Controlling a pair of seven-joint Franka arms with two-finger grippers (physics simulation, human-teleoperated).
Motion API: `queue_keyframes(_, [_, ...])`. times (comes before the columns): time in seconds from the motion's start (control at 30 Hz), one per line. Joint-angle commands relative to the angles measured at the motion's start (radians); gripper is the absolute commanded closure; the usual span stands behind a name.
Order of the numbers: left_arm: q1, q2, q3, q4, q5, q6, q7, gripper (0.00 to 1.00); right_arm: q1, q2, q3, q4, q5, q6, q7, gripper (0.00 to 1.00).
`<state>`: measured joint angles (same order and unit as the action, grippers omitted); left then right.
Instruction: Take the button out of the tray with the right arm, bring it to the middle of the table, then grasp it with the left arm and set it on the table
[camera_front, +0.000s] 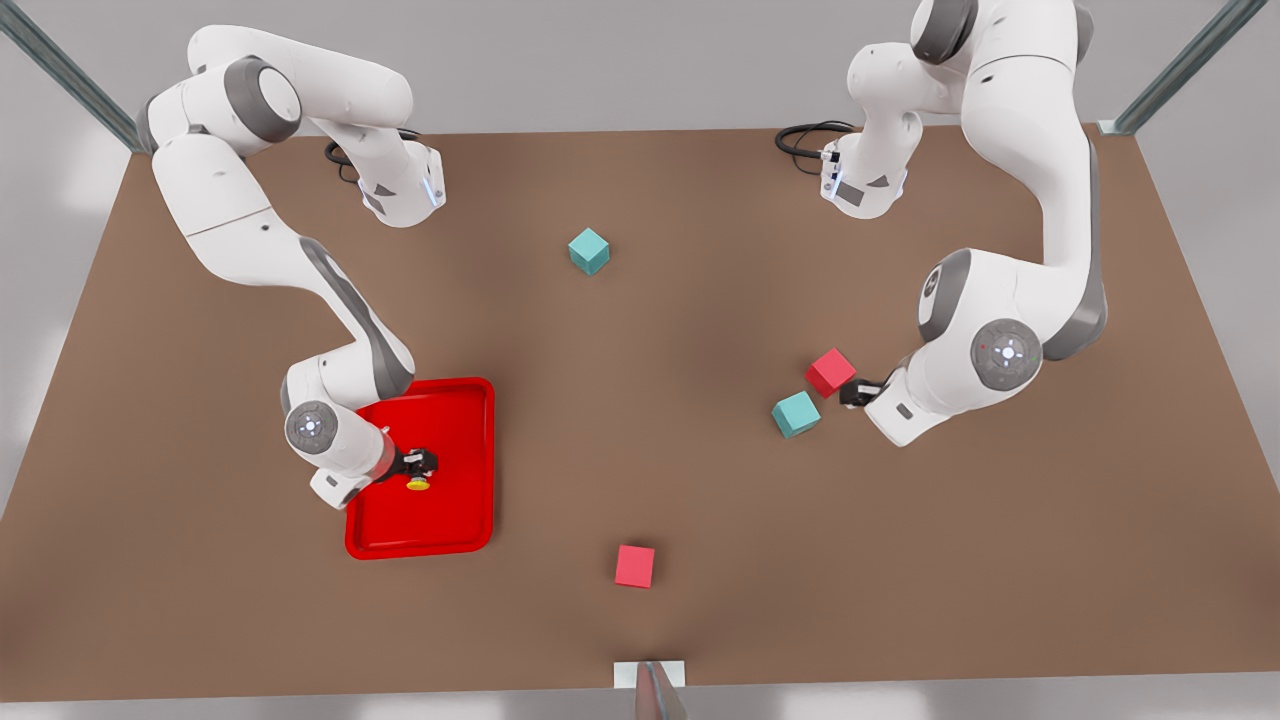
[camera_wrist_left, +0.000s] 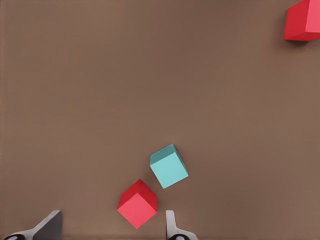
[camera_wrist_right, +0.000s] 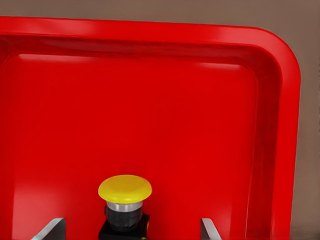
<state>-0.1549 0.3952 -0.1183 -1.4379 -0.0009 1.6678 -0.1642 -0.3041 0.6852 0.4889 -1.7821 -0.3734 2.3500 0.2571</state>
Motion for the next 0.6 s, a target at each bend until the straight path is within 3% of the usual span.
queue_keyframes(0.0, [0.000,-0.001,0.000,0.001,0.010,0.001,-0.074,0.00,0.002,0.000,-0.006,-0.008,-0.001,0.028,0.162,0.00])
queue_keyframes(0.57, [0.001,0.004,0.000,0.010,0.010,0.006,-0.024,0.00,0.020,0.033,-0.015,-0.011,-0.030,0.042,0.160,0.00])
